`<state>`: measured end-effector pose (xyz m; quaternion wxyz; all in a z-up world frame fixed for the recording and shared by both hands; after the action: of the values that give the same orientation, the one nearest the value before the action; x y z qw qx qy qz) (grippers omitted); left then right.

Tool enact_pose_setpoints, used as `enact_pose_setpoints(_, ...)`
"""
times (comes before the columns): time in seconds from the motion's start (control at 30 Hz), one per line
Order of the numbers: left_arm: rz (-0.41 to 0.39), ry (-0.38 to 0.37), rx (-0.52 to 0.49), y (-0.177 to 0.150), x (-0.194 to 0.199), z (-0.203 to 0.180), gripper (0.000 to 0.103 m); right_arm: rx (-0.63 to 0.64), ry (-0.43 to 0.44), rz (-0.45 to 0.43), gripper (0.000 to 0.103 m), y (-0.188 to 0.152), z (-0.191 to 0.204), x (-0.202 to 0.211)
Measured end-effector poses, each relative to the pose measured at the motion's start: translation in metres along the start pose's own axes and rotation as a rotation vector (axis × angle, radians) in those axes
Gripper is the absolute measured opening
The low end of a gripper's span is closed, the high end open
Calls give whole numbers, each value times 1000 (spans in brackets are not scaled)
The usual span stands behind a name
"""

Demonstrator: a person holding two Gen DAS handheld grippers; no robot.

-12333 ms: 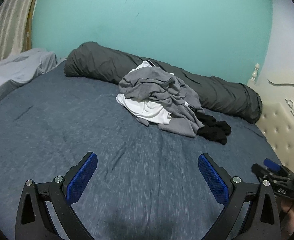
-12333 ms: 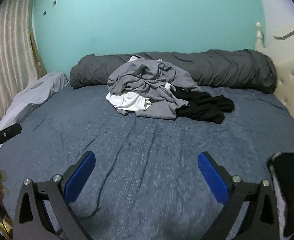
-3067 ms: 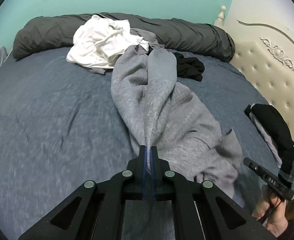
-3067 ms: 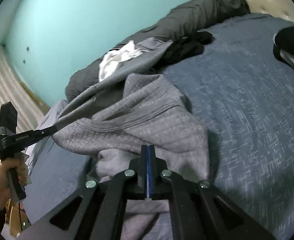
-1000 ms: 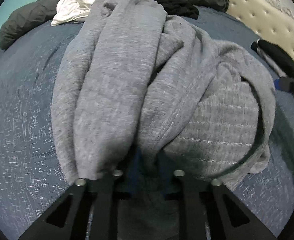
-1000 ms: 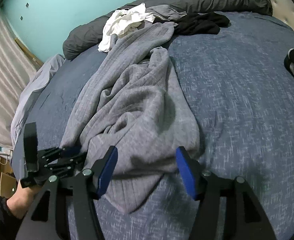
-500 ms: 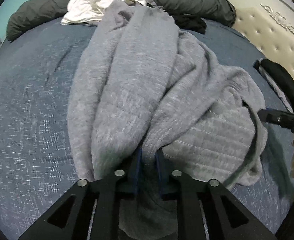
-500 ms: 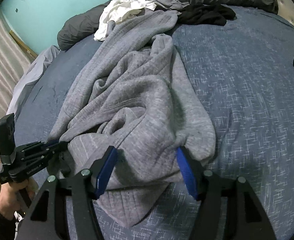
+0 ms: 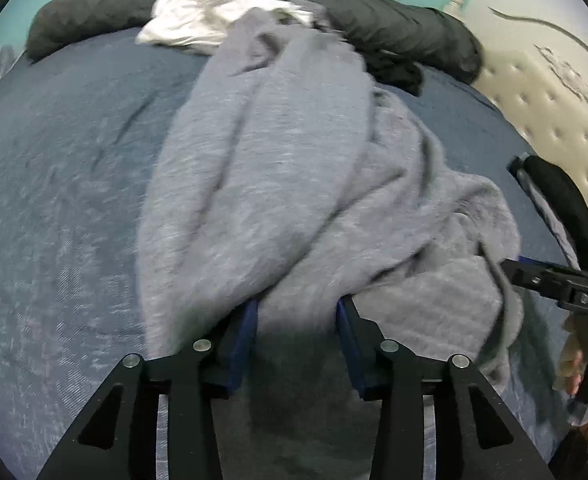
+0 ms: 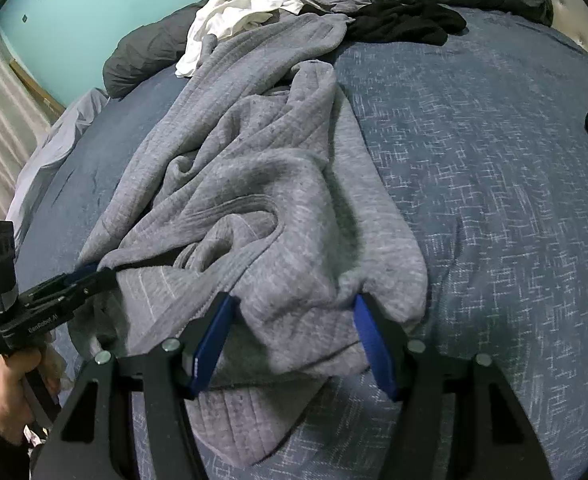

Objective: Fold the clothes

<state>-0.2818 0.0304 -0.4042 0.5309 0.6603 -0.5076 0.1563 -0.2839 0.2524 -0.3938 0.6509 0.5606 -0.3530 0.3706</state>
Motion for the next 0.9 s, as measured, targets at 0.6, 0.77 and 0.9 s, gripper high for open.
enact_pose_setpoints(0.6,71,88,-94,-12,3,12,47,32,-27,-24,57,8,5,-8)
enact_pose_setpoints(0.77,67,67,-100,-13,13,6,12,68,-30,-59,9,9,11,0)
enact_pose_setpoints(0.9,24,74,-130,2,39,-6,8,103,-35,-135,4,23,15,28)
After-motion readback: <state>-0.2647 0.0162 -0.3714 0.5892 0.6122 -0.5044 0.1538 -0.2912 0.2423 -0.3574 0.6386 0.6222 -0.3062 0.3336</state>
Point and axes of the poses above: each gripper's, at about its wrist camera, not at the fingertips, and x roughly against the way its jaws point, z to its left, y to its top, the point moved 10 cm from there along -x, roughly the way its jaws point, and after that the axes turned 13 degrees about -y, right-handed, at the moved point
